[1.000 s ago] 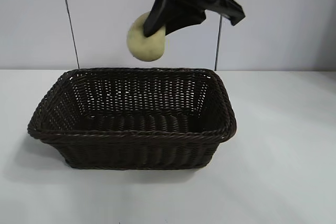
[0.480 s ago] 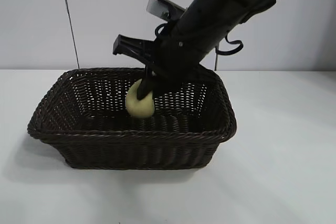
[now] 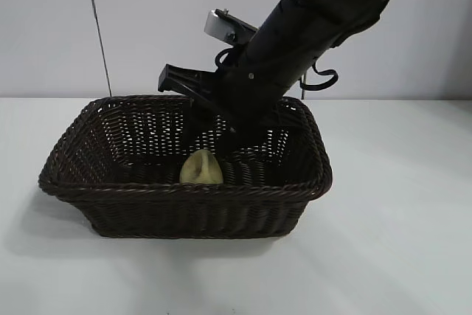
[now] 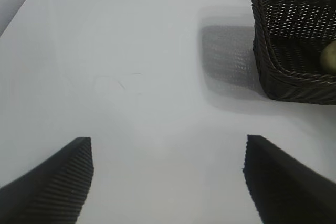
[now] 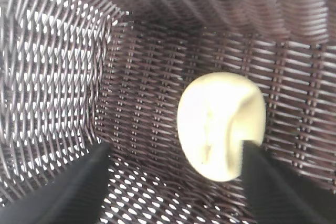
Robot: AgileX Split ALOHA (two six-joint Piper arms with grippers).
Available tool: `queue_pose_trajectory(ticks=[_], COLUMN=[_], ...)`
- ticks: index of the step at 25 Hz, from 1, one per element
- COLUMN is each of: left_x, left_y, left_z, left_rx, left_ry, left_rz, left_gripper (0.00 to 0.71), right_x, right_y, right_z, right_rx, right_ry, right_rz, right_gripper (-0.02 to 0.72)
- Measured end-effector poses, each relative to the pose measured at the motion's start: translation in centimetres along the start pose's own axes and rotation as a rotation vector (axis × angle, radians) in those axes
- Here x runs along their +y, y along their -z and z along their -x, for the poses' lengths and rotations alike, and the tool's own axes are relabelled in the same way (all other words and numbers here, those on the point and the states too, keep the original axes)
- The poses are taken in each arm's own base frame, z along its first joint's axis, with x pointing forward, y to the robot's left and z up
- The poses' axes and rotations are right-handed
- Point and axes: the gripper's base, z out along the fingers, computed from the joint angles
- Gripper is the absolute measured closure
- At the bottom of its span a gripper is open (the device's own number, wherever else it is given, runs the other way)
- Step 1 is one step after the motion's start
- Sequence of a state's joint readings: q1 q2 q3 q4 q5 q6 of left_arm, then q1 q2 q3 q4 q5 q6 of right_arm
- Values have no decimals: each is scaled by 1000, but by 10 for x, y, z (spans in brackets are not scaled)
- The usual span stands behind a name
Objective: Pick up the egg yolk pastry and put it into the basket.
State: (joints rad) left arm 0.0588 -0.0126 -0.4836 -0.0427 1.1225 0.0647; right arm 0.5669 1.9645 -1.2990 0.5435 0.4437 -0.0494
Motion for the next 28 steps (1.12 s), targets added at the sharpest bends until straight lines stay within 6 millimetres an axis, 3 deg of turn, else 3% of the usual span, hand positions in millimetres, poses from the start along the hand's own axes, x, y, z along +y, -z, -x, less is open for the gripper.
queue_pose_trajectory(ticks=[2,8,14,18,24,28], left_x=[0,0,0,0,0,0], left_y=[0,0,0,0,0,0], left_z=[0,0,0,0,0,0], left_rx=[0,0,0,0,0,0], left_ry=[0,0,0,0,0,0], left_rz=[0,0,0,0,0,0], left_gripper=[139,139,139,139,139,139], right_x=[0,5,21,25,8,-19], right_y=[0,4,25,45,74,92], right_z=[0,0,25,43,63,78], right_rx=[5,65,89,107,160,165], right_ry=[0,-3,80,137,139,74], right_rz=[0,10,-9,-110,-256,-298], right_gripper=[179,164,164,164,164,164])
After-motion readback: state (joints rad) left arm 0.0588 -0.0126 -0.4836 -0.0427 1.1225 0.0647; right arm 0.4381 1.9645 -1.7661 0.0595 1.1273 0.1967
